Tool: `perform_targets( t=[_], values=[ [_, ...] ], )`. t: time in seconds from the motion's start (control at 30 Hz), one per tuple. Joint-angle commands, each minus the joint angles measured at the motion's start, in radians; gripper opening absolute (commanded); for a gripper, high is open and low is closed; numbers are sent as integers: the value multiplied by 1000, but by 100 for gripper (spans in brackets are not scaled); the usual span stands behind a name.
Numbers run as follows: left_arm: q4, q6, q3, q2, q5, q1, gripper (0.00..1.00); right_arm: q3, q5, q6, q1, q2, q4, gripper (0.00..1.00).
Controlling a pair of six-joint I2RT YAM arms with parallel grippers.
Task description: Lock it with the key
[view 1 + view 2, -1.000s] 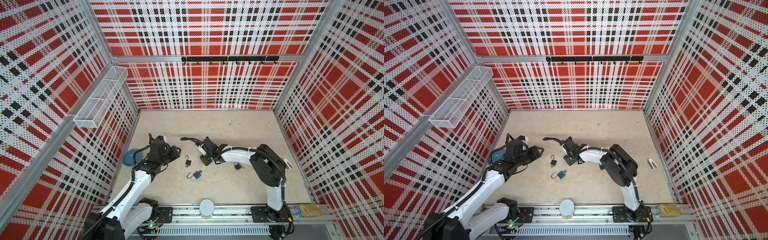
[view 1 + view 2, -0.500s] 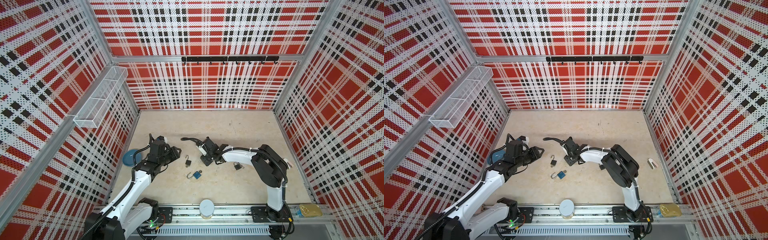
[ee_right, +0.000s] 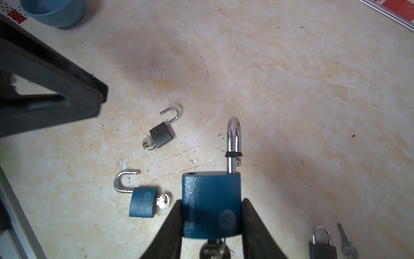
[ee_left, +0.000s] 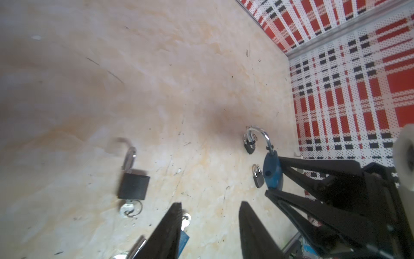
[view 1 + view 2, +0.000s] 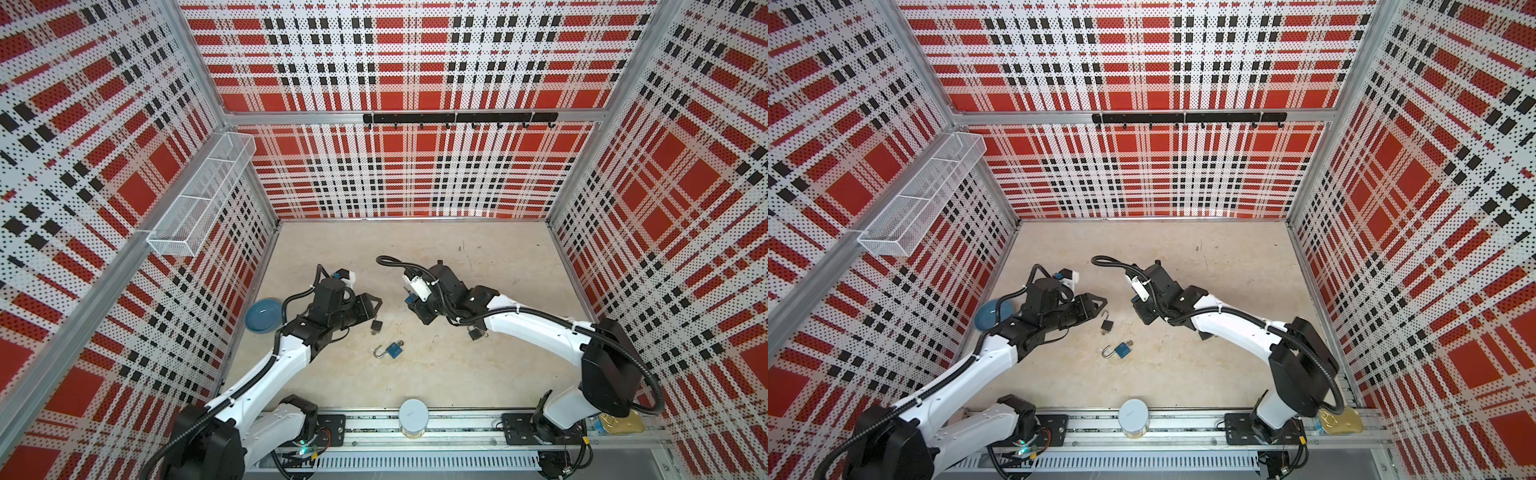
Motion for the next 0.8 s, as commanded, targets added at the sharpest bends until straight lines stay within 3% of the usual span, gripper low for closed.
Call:
perform_targets(
  t=[0.0,0.77],
  values=[
    [100,-35,46,46,31,-47,45,-21,-4,3,11,-52,-8,10],
    [415,-197,113,318,148,-120,38,-41,47,8,46,-124,-1,8]
  ],
)
